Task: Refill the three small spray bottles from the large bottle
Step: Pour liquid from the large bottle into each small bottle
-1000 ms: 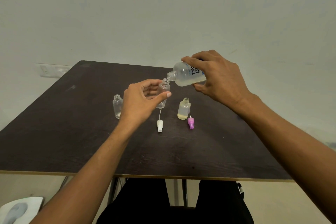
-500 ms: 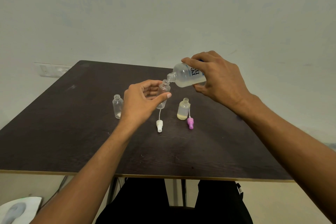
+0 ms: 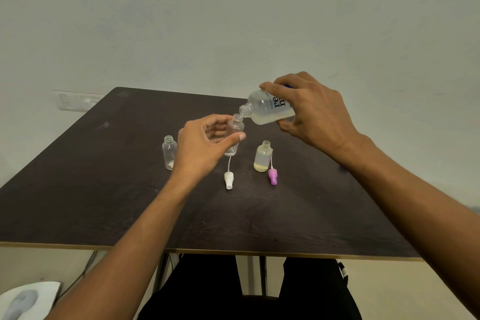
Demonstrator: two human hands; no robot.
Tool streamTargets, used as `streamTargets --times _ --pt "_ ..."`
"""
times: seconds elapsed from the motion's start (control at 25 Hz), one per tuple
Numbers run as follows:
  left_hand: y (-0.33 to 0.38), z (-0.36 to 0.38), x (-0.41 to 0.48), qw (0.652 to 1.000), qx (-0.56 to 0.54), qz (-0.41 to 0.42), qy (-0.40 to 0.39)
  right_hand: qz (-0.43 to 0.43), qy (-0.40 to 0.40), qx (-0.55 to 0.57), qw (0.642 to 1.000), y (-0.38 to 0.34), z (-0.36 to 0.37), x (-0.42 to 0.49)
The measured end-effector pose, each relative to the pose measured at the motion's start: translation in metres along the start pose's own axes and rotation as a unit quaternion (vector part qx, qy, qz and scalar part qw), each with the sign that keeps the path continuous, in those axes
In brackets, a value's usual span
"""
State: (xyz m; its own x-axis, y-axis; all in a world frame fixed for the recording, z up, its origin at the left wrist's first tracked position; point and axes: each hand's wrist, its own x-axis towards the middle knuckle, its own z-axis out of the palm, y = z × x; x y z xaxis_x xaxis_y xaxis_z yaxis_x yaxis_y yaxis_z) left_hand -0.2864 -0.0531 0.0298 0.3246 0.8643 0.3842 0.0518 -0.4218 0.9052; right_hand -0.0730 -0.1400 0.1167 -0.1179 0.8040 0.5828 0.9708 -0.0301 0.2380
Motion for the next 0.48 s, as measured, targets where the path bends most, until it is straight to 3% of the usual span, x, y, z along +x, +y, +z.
streamTargets --times 0.48 --pt "-0.001 -0.0001 0.0 1.0 0.001 0.003 -0.004 -0.004 -0.001 -0.008 1.0 0.0002 -0.0015 0.0003"
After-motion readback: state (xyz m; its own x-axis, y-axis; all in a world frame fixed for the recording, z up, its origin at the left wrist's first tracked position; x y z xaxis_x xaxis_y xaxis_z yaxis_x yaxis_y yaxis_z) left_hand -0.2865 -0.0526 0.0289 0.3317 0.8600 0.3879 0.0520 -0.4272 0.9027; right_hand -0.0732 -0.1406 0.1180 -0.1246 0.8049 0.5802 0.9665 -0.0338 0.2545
